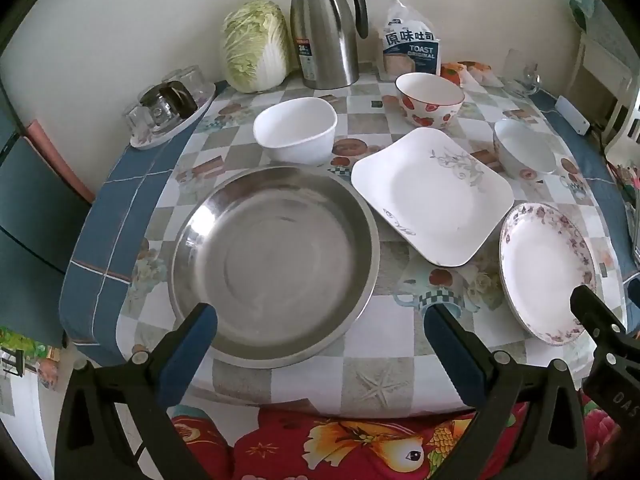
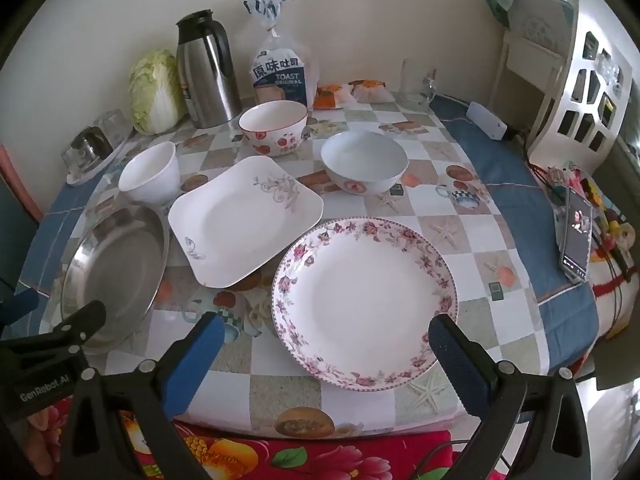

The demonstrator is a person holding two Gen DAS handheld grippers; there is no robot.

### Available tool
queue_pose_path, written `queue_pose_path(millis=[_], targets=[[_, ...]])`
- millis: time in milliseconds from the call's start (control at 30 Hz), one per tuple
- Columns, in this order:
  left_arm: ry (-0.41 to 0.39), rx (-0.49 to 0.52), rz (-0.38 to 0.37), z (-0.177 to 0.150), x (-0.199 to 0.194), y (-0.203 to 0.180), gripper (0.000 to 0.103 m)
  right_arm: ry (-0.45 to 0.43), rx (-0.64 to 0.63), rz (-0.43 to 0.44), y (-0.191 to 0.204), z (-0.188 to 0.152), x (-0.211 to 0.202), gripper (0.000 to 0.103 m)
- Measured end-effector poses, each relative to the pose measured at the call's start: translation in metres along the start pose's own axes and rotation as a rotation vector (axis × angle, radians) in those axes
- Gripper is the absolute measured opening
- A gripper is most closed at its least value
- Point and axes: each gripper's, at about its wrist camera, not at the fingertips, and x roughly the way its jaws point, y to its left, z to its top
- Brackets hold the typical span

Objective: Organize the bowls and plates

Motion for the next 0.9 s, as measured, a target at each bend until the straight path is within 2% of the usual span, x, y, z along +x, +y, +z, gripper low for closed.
queue_pose_path(millis=[900], targets=[[0.043, -0.096, -0.026, 0.001, 0.01, 0.018, 0.103, -0.001, 0.017, 0.001, -0.003, 0.0, -0.001, 0.103]])
